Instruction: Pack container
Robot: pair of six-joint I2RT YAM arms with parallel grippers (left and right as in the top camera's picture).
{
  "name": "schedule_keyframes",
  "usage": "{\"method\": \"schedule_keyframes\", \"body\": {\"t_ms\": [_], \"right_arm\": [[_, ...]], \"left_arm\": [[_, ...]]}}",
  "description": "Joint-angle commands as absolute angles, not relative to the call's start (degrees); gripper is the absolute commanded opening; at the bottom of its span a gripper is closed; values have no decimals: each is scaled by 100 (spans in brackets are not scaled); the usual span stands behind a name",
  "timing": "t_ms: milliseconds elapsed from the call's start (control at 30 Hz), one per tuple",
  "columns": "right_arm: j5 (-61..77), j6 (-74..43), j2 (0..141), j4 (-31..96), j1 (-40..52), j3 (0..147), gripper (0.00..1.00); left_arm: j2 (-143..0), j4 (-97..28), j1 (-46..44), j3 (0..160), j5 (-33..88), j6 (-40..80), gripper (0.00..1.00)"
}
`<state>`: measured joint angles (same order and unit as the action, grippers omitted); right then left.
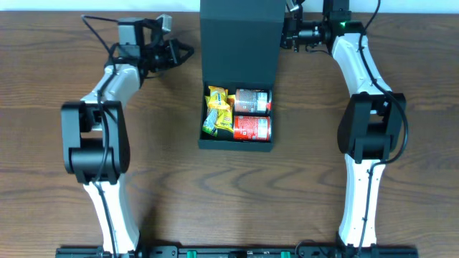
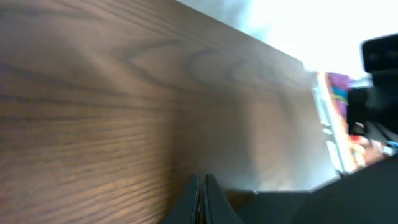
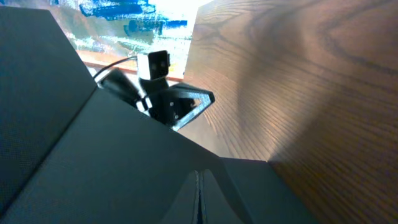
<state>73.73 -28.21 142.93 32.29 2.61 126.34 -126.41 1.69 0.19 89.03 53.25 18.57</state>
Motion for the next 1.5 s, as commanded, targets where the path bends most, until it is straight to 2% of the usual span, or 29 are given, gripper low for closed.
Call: {"method": "schedule_keyframes", "body": {"t_ms": [0, 133, 567, 967, 1233, 1467], "right_arm": [[7548, -2781, 14003, 3236, 384, 12641, 2], [7548, -2781, 14003, 3238, 384, 12641, 2], [7559, -2781, 14003, 3256, 384, 12641, 2], [7708, -2783, 13992, 3251, 346, 12643, 2], [7975, -2847, 13710, 3258, 246, 12643, 2], [8003, -2840, 13467, 3365, 224, 12643, 2]], "left_arm": [[-12908, 443, 139, 9266, 6906, 1498, 6], [-13087, 821, 93, 9430, 7555, 1612, 6], [-13093, 1253, -309, 9463, 7889, 1850, 5], [-13091, 3411, -307, 9463, 8453, 3640, 5], [-13091, 4034, -314, 9465, 8702, 4318, 6], [-13091, 5728, -314, 9463, 9052, 5964, 6]]}}
